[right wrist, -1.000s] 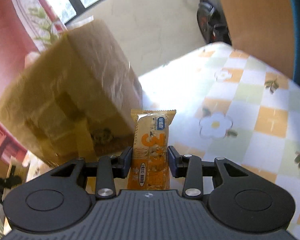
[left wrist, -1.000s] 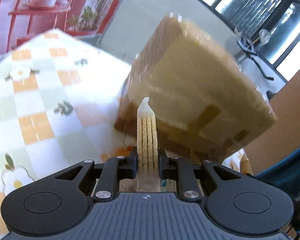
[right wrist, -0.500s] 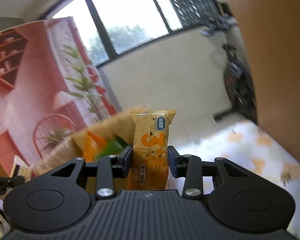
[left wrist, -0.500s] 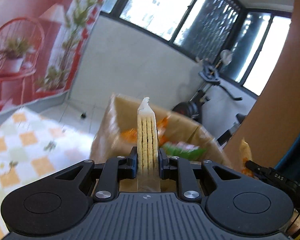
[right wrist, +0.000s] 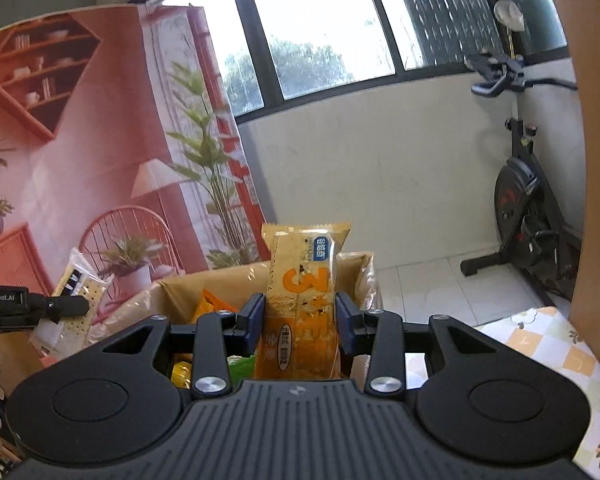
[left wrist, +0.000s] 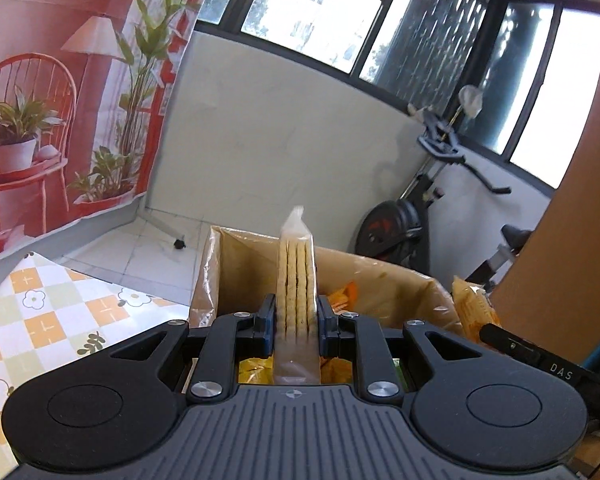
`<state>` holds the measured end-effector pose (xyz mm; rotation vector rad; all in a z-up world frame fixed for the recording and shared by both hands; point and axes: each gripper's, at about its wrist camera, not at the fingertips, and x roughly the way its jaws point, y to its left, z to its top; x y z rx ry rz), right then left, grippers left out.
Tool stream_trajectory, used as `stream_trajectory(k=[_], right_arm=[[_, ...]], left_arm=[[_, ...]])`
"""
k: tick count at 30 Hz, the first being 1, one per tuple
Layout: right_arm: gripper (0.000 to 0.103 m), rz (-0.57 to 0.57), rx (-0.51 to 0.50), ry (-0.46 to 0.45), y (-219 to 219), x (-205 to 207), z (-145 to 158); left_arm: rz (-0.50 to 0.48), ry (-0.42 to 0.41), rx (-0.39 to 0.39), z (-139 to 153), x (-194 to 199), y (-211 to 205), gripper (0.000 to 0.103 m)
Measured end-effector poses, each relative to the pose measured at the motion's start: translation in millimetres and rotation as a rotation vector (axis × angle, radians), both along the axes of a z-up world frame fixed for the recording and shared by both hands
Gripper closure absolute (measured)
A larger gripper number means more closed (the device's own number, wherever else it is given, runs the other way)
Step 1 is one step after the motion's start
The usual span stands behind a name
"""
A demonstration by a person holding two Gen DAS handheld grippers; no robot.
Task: Organize snacks
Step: 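Open both tools to drop the biscuit and wafer packs into the box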
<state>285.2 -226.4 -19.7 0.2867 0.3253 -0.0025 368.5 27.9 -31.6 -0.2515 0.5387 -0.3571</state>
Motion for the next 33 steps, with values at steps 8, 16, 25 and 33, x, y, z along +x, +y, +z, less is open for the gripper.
stream_trajectory(k=[8,16,25,33], right_arm=[[0.060,-0.029,-0.004,0.036,-2.0,23.3,-13.2],[0.052,-0.043,-0.026,0.005,-3.5,4.9,-9.6],[0.052,-0.032,0.003,-0.012,-0.7,-37.5,-8.2],[0.052,-0.035,0.025,0.028,8.7,-83.2,-25.9]], left_arm=[[-0.018,0.015,0.069,-9.3,13.2,-5.3,0.081],[-0.022,-0.006,0.072,-1.7,3.8,4.6,0.055],[-0.050,-0.011,0.098,2.4,-35.1,26.1,0.055],[-0.059,0.027,0.127,-15.8,-77.3,50.5,0.055]])
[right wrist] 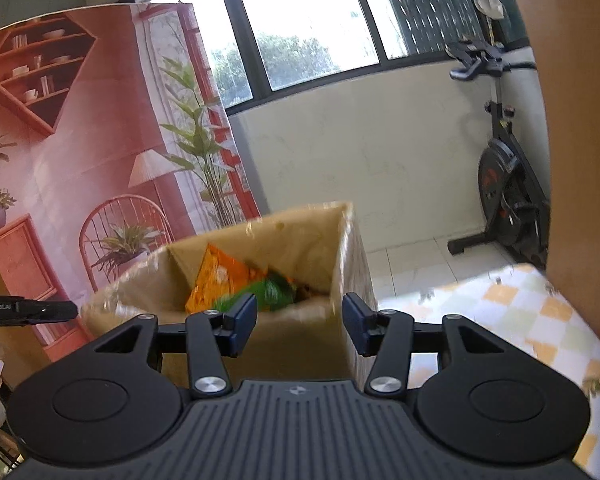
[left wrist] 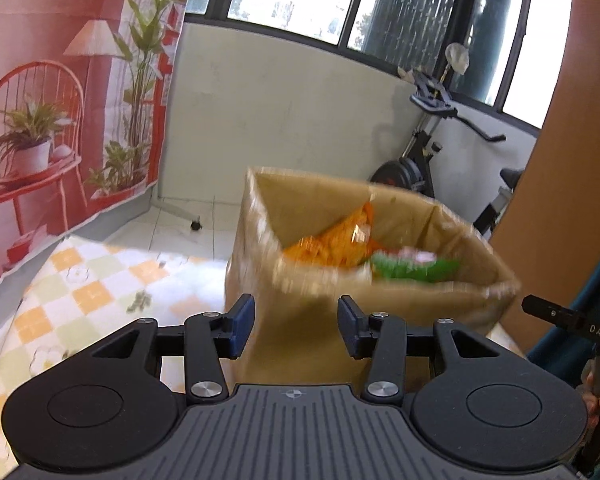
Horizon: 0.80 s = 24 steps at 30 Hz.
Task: Organize snacks
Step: 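Open both tools to drop the biscuit and wafer packs into the box, then withdraw both open tools from the box toward the remaining snacks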
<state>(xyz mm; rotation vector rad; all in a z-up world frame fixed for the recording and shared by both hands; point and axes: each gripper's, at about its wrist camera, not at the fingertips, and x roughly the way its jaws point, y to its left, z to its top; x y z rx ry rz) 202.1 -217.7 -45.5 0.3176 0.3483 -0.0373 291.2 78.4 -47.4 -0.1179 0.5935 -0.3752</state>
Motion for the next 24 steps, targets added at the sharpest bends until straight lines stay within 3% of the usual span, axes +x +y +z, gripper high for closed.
stream_trajectory(k=[12,14,16,24], right_arm=[[0.051,0.016,-0.015,0.220,17.0,-44.4,-60.9],[0.032,0.039,-0.004,0.260,18.6,-49.8,-71.0],[0.023,0.049,0.008,0.290,21.0,-55.1,-78.8],[0.011,0.034,-0.054,0.453,33.4,-67.2,-104.4]], left_arm=[[0.011,0.143,0.000,-66.1,-29.9,8.2,0.055],[0.015,0.159,0.000,-74.2,-33.8,8.3,0.055],[0.015,0.175,-0.002,-81.2,-37.1,7.3,0.054],[0.001,0.203,0.029,-94.8,-50.5,1.9,0.053]])
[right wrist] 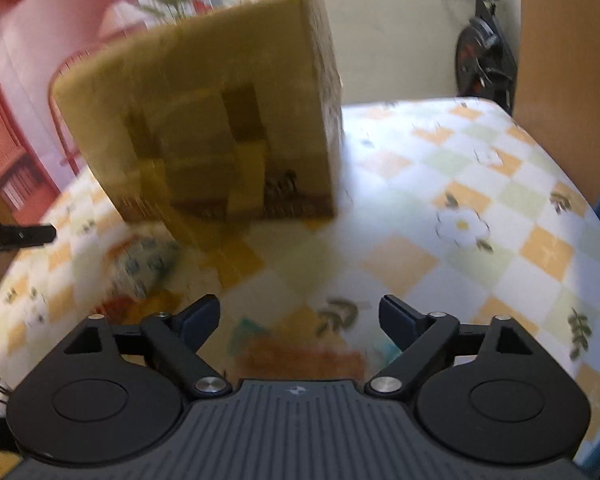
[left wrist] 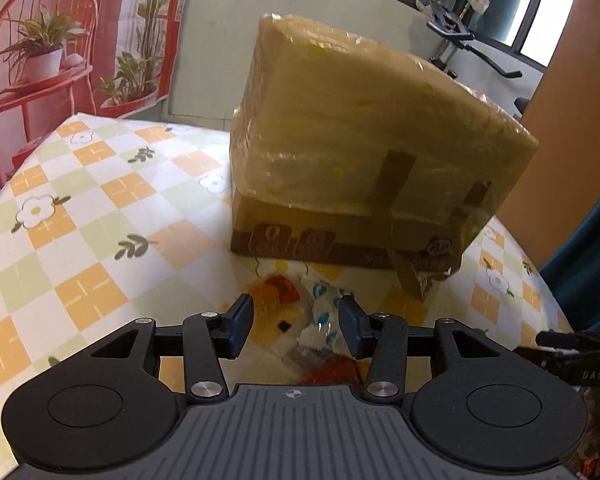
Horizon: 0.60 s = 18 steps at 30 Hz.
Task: Organize snacks
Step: 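Withdraw both open tools from the box toward the remaining snacks, then close the right tool on the brown bread pack while the left tool closes on the blue-dotted candy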
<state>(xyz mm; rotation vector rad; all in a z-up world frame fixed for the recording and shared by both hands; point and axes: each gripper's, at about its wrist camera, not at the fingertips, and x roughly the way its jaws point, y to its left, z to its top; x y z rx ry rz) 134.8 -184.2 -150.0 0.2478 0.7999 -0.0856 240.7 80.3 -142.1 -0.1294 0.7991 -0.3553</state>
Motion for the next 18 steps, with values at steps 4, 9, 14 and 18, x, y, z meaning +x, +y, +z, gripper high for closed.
stream_trajectory(k=[4,9,14,18], right_arm=[[0.005,-0.031,-0.036,0.088,5.9,-5.7,-13.5],[0.000,-0.039,-0.019,0.118,8.4,-9.1,-21.8],[0.000,-0.013,-0.020,0.162,14.9,-2.4,-31.9],[0.005,0.007,-0.050,0.166,21.7,-0.2,-36.3]], left_arm=[[0.013,0.029,-0.013,-7.7,-5.4,-3.3,0.053],[0.010,0.060,-0.018,-18.4,-11.7,-8.9,0.053],[0.015,0.080,-0.018,-25.0,-15.7,-9.4,0.053],[0.018,0.095,-0.018,-29.8,-16.7,-11.2,0.053]])
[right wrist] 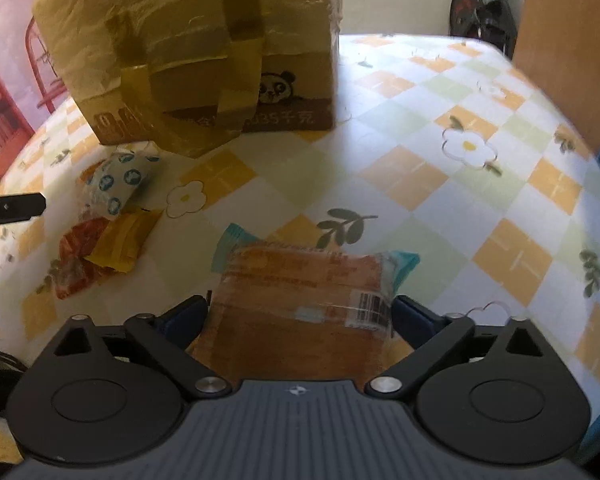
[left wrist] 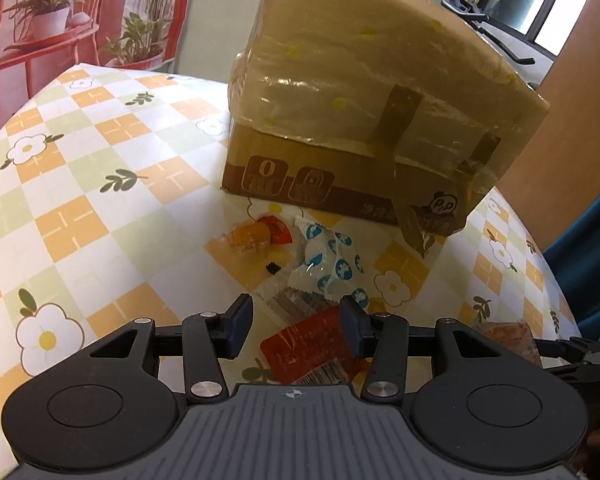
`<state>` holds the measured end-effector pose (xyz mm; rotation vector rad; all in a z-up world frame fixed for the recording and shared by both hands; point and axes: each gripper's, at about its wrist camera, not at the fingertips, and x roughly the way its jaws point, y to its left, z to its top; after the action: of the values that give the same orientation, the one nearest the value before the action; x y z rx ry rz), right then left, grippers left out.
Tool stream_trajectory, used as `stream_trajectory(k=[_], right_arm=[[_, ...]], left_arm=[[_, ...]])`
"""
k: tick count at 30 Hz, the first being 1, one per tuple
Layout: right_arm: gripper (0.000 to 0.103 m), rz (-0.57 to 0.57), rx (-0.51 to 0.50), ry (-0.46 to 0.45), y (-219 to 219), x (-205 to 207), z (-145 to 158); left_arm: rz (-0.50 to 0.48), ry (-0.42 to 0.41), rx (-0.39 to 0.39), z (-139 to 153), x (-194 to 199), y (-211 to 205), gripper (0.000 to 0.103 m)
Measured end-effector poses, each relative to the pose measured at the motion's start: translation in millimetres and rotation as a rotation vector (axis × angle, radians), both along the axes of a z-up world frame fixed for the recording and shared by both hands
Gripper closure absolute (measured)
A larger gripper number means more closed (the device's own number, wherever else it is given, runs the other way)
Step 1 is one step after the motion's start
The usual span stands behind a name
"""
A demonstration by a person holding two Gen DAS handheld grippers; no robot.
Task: Organize snacks
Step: 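Close the right tool on the brown bread pack while the left tool closes on the blue-dotted candy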
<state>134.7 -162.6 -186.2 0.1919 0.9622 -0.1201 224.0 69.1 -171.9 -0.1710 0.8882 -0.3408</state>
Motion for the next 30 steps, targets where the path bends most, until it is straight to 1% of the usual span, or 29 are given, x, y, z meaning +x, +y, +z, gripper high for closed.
stream_trajectory(k=[2,6,11,17,20,24,30], right_arm=[[0.011,0.010,-0.003,-0.012,1.0,-0.4,-0.4],[0.016,0.026,0.002,-0.035,-1.4,1.7,-0.8],[0.020,0.057,-0.025,-0.078,-1.2,15.3,-1.3],[0.022,0.080,-0.043,-0.120,-9.2,46.6,-3.3],[0.022,0.087,-0.059,-0.159,-11.9,58.2,-7.6],[0.022,0.086,-0.061,-0.225,-12.3,58.9,-15.3],[0.021,0.082,-0.048,-0.328,-15.8,44.2,-24.8]], left_arm=[[0.000,0.007,-0.007,-1.7,0.7,-0.8,0.053],[-0.002,0.012,-0.015,-3.6,2.6,-2.7,0.053],[-0.009,0.010,-0.018,-3.1,4.1,-5.2,0.053],[0.025,0.012,-0.023,-1.9,6.4,0.7,0.053],[0.039,0.013,-0.025,-1.4,6.8,2.9,0.053],[0.051,0.017,-0.023,-2.0,7.6,3.2,0.053],[0.047,0.022,-0.018,-3.3,12.5,-3.5,0.053]])
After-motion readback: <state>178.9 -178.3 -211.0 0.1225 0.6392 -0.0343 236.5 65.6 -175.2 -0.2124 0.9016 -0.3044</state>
